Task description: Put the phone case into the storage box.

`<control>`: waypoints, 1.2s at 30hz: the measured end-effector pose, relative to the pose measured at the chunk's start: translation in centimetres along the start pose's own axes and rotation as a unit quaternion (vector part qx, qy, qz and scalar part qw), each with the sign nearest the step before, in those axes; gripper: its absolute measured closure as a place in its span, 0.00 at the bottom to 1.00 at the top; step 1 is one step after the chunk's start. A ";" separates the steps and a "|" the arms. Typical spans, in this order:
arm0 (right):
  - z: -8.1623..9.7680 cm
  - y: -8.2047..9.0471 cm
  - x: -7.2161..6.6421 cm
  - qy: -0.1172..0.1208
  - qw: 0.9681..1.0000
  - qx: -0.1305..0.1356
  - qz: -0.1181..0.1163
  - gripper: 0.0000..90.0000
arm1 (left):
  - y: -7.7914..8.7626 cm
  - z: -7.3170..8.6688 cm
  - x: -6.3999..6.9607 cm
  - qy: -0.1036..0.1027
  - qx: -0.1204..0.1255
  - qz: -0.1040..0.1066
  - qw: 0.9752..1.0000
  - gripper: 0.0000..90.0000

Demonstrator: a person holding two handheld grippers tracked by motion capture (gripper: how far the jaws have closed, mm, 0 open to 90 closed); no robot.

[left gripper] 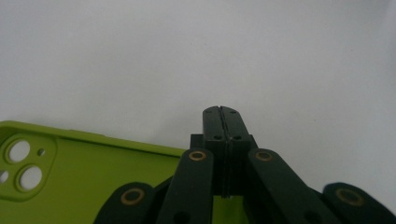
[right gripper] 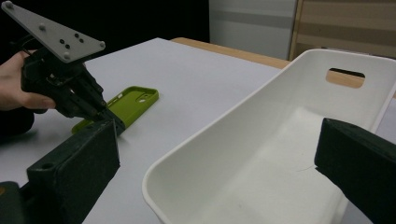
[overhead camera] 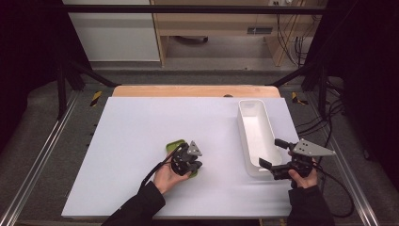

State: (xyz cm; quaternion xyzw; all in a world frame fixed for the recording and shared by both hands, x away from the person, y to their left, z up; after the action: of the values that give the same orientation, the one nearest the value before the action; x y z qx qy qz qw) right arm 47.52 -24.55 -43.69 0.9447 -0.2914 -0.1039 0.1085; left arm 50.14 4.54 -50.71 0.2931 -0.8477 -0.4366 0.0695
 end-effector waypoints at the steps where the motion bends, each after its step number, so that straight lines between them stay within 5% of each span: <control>1: 0.0 0.0 0.0 0.000 1.000 0.000 0.000 0.01 | 0.1 0.1 0.0 0.000 0.000 -0.001 1.000 1.00; 21: 0.0 0.0 0.0 0.000 1.000 -0.001 0.000 0.01 | 1.8 2.3 -0.4 -0.014 -0.012 -0.010 1.000 1.00; 36: 0.0 0.0 0.0 -0.001 1.000 0.000 0.000 0.01 | 3.9 5.3 -1.5 -0.002 -0.017 -0.027 0.999 1.00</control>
State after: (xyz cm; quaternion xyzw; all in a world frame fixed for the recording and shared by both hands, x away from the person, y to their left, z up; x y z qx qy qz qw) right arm 47.51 -24.56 -43.69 0.9447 -0.2916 -0.1046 0.1078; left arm 47.67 10.83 -50.64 0.3140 -0.8319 -0.4534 0.0609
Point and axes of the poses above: each handheld gripper's, and its own axes: y roughly backward along the jaws, z roughly out of its underside, x roughly to its right, the point moved 6 cm from there along -y, roughly forward along the jaws, and after that the axes turned 9 degrees about -z, right-handed, at the moved point
